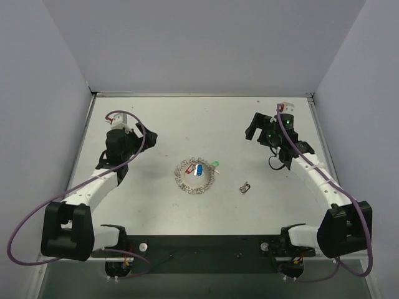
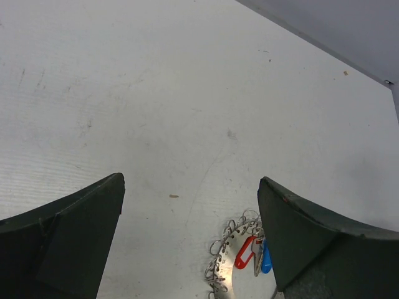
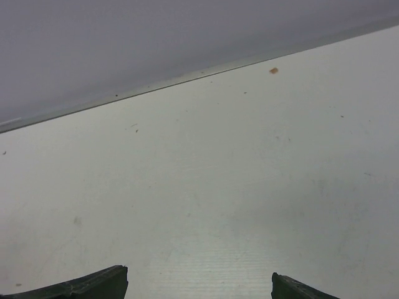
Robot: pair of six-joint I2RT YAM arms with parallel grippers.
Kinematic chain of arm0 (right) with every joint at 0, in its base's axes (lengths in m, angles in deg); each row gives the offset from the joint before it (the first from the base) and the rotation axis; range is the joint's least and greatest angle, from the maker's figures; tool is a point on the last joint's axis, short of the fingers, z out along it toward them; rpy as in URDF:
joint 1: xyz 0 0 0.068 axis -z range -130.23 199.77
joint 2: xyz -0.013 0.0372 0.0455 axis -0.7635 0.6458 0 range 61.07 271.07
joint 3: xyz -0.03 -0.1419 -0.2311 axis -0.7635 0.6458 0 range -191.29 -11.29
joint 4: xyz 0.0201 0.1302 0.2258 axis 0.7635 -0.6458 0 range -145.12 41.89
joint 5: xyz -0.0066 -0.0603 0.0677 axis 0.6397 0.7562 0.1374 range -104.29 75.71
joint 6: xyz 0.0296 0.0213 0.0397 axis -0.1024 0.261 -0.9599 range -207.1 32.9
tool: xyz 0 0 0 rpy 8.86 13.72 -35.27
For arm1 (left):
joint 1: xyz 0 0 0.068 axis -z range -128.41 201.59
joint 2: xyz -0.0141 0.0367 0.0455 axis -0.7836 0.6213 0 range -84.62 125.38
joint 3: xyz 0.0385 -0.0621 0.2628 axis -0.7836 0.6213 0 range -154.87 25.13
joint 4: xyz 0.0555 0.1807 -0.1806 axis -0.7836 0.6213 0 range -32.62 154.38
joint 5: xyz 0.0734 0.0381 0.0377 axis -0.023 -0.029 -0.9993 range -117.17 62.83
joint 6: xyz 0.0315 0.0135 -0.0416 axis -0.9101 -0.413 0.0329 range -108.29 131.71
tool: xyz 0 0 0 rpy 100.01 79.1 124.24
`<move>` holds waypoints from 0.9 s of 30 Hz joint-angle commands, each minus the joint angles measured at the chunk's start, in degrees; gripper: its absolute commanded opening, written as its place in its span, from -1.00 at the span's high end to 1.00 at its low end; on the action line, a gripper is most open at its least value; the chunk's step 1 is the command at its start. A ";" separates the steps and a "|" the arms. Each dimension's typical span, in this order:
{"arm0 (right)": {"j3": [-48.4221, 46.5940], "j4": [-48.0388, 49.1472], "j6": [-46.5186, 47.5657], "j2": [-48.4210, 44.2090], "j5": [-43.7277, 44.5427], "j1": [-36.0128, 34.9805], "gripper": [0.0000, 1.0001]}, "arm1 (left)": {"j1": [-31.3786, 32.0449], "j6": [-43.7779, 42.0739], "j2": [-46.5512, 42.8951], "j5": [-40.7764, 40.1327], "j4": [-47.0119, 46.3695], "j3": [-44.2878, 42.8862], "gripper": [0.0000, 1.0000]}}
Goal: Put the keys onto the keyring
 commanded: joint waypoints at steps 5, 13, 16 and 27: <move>0.54 1.36 7.75 -6.69 8.91 -6.94 -1.00 | -2.90 5.81 2.80 4.16 -5.70 -0.23 -0.95; 1.25 -1.09 7.84 -7.48 8.40 -8.79 -1.00 | -13.28 14.18 9.40 20.18 -14.14 1.35 -0.95; 1.33 -1.10 7.31 -6.43 7.88 -9.84 -1.00 | -12.23 10.32 8.96 18.08 -7.75 -1.63 -0.95; -2.79 -2.15 6.35 3.94 7.17 -18.53 -1.00 | 6.04 -7.17 10.01 -11.98 22.69 -17.28 -0.95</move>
